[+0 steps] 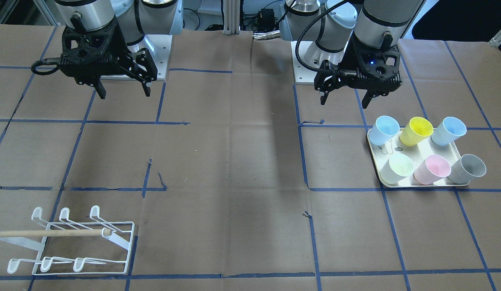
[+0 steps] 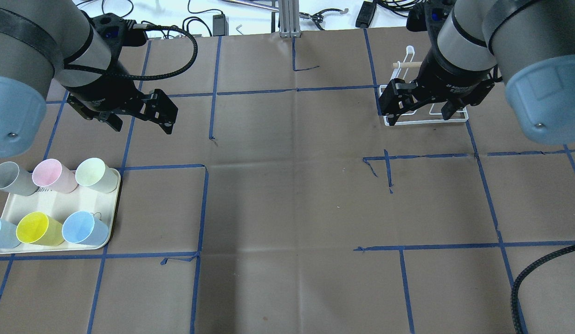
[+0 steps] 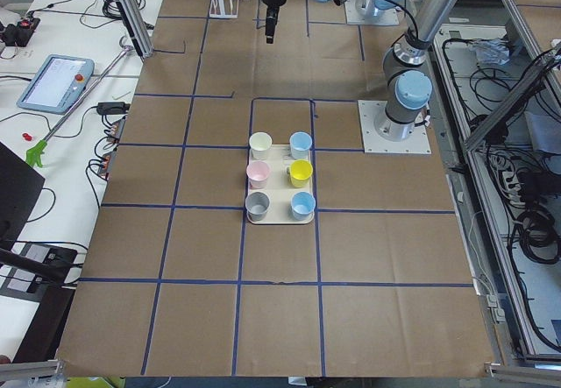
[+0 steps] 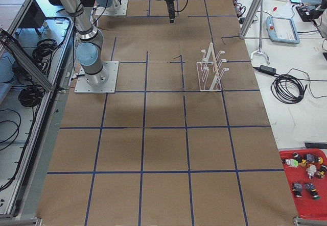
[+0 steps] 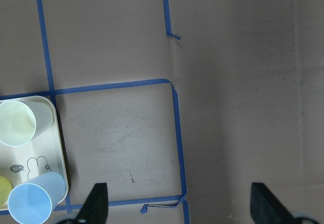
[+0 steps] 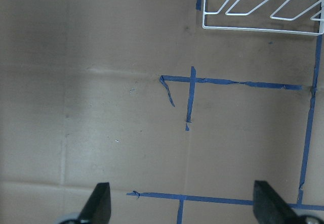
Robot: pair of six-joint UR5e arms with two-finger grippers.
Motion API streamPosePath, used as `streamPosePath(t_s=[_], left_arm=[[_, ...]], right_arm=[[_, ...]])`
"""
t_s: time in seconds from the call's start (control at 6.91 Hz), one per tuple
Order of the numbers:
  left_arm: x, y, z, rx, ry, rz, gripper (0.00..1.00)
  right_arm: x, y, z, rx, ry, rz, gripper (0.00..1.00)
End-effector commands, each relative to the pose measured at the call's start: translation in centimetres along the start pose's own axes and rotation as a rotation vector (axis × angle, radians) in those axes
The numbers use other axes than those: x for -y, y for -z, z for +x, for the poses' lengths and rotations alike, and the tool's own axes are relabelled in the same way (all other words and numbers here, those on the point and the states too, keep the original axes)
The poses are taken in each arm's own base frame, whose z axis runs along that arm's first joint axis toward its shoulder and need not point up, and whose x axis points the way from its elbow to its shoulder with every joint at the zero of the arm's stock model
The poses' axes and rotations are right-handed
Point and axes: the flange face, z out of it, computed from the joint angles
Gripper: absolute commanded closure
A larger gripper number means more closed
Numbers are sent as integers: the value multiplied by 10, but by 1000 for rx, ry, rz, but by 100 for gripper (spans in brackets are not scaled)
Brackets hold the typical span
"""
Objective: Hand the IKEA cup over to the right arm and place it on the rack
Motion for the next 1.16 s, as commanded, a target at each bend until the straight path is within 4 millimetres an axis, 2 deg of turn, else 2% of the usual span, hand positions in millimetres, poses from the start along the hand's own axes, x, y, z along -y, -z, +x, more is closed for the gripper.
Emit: streamPosePath(t_s=[0.0, 1.01], left_arm=[[0, 0, 0, 0, 0, 0, 0], [-1, -1, 0, 1, -12, -2, 0]], right_arm=[[0, 0, 0, 0, 0, -2, 0], [-1, -2, 0, 0, 0, -5, 0]])
